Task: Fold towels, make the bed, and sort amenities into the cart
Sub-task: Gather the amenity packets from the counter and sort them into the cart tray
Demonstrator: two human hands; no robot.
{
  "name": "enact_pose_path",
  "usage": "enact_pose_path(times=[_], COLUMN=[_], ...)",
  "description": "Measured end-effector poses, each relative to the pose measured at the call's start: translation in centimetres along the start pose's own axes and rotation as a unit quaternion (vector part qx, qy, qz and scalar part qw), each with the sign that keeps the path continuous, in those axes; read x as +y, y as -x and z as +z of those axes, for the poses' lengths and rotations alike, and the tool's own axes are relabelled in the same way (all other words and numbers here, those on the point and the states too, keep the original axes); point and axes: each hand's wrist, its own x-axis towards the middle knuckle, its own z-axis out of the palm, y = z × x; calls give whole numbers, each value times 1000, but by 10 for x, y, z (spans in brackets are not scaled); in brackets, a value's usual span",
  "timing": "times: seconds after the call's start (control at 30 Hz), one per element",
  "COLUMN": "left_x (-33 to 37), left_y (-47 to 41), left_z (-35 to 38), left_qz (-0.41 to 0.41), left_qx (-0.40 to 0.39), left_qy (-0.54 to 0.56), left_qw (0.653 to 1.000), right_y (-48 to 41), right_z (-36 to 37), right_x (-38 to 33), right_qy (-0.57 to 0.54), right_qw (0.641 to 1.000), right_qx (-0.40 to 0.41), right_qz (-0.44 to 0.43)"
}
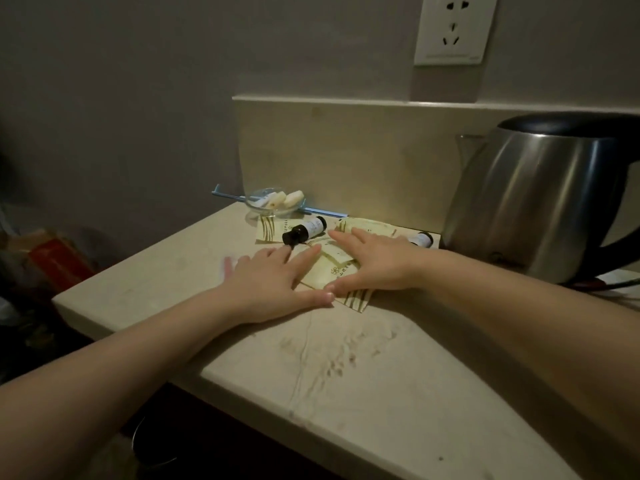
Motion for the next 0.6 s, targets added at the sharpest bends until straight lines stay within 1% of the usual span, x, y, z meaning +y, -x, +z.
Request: enact_pose_path(times=[0.1, 0.17, 0.2, 0.23, 0.27, 0.3, 0.33, 0.4, 0.43, 0.47, 0.53, 0.6], left_x=[0, -5, -10, -15, -19, -24, -30, -35, -36, -35, -34, -31], left_y=[-1, 0, 2, 3, 6, 9, 13, 20, 23, 23, 20, 18], left_z=[0, -4, -6, -7, -7, -7, -6, -3, -1, 1, 2, 2], left_qz=[16, 33, 45, 54, 52, 34, -3, -67, -73, -64, -34, -19], left_qx=[17, 44, 65, 95, 122, 132, 113, 35, 13, 16, 49, 67], left_qy=[33, 95, 104, 80, 33, -8, -21, 21, 39, 49, 62, 80], left_qw=[999, 994, 991, 991, 991, 991, 993, 997, 997, 997, 996, 994], right_y=[-6, -4, -2, -1, 2, 3, 4, 3, 1, -3, -11, -18], right_z=[4, 8, 10, 11, 12, 11, 9, 2, -2, -6, -12, -10], right_x=[-1, -3, -4, -5, -5, -6, -6, -5, -4, -3, -3, -6], right_qy=[24, 26, 24, 21, 13, 5, -1, -9, -16, -28, -62, -65], right_qw=[1000, 999, 998, 997, 997, 997, 997, 998, 999, 999, 997, 994], right_qx=[10, 37, 54, 68, 76, 77, 74, 57, 44, 25, -30, -76], right_qz=[6, 10, 8, 7, 6, 7, 6, 8, 13, 21, 39, 36])
